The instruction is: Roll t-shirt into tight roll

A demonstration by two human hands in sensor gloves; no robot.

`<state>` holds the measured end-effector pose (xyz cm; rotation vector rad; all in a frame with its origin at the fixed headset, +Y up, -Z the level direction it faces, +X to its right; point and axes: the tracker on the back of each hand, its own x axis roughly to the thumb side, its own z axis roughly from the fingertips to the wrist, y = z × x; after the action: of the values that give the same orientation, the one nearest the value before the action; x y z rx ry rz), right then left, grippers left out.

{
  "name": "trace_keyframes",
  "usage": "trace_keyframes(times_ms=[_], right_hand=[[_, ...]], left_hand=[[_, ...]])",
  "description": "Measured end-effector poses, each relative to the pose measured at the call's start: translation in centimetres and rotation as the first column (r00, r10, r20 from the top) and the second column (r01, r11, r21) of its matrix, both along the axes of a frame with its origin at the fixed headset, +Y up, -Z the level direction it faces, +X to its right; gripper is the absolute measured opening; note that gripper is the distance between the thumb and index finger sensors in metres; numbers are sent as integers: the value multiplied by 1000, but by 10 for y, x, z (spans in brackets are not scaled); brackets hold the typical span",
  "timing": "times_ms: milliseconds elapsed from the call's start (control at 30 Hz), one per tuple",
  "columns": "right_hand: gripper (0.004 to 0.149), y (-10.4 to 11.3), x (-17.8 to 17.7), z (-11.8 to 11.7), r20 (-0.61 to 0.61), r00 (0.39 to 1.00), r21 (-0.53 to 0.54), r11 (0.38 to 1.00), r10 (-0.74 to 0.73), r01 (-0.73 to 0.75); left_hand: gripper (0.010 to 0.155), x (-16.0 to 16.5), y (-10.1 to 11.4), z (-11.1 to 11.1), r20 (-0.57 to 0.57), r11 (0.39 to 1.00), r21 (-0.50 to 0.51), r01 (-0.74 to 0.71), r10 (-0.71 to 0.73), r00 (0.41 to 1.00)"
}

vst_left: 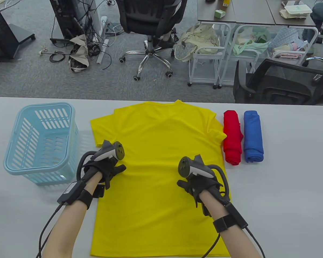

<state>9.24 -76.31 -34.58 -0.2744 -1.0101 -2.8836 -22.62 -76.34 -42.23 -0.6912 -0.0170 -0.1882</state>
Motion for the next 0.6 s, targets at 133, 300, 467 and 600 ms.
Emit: trace_keyframes(times_ms=[133, 300, 467, 600], right_hand=[[78, -12, 13, 1, 33, 999, -44, 999, 7, -5], [79, -9, 29, -2, 100, 995, -61, 998, 29, -23], [78, 2, 4, 9, 55, 998, -40, 999, -13, 15], [77, 14, -54, 29, -133, 989, 12, 998, -61, 63]], left_hand=[[66, -1, 17, -10, -38, 994, 96, 49, -46, 998], [66, -4, 11, -29, -95, 991, 94, 95, -86, 992], [64, -11, -6, -49, -114, 983, 67, 172, -164, 980], [66, -10, -7, -57, -95, 979, 85, 184, -175, 980]])
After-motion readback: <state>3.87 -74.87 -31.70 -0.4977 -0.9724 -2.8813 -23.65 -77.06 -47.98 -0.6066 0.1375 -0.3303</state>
